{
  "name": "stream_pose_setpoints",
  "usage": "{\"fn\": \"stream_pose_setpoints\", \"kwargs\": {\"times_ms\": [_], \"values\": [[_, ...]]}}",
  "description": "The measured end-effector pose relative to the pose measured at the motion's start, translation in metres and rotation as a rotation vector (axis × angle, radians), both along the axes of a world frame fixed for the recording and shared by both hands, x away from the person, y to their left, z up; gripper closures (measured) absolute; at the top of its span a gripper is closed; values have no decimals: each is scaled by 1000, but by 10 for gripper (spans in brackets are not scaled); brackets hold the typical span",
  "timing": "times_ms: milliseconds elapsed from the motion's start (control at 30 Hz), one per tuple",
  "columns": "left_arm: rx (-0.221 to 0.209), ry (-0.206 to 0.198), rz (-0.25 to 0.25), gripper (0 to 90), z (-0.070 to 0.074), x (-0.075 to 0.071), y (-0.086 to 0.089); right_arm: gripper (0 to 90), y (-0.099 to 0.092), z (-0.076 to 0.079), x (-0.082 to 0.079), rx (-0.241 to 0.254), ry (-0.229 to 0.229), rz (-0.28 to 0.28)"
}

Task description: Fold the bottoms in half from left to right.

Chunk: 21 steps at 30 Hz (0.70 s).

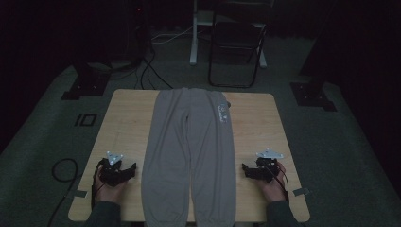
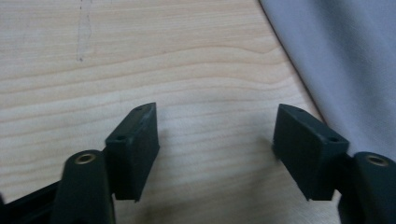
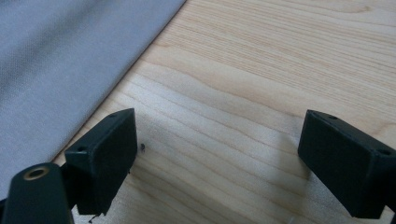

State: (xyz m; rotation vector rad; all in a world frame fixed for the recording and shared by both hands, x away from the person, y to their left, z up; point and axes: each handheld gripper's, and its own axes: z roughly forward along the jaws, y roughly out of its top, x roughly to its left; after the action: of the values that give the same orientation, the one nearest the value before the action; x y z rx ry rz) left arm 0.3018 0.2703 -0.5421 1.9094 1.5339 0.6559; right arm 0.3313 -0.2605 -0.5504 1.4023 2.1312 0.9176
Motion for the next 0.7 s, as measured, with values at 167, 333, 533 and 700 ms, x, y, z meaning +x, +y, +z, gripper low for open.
{"fn": "stream_pose_setpoints", "kwargs": {"times_ms": [167,333,533,700], "values": [[-22,11,-22,337,3,-9,-6,114,0,0,-1,1,0,-1],[-79,17,-46,337,7,-22,-17,114,0,0,-1,1,-1,-2],[-131,36,-105,364,8,-39,-31,114,0,0,-2,1,0,-5],[-102,57,-128,415,5,-42,-41,114,0,0,-2,1,0,-6]]}}
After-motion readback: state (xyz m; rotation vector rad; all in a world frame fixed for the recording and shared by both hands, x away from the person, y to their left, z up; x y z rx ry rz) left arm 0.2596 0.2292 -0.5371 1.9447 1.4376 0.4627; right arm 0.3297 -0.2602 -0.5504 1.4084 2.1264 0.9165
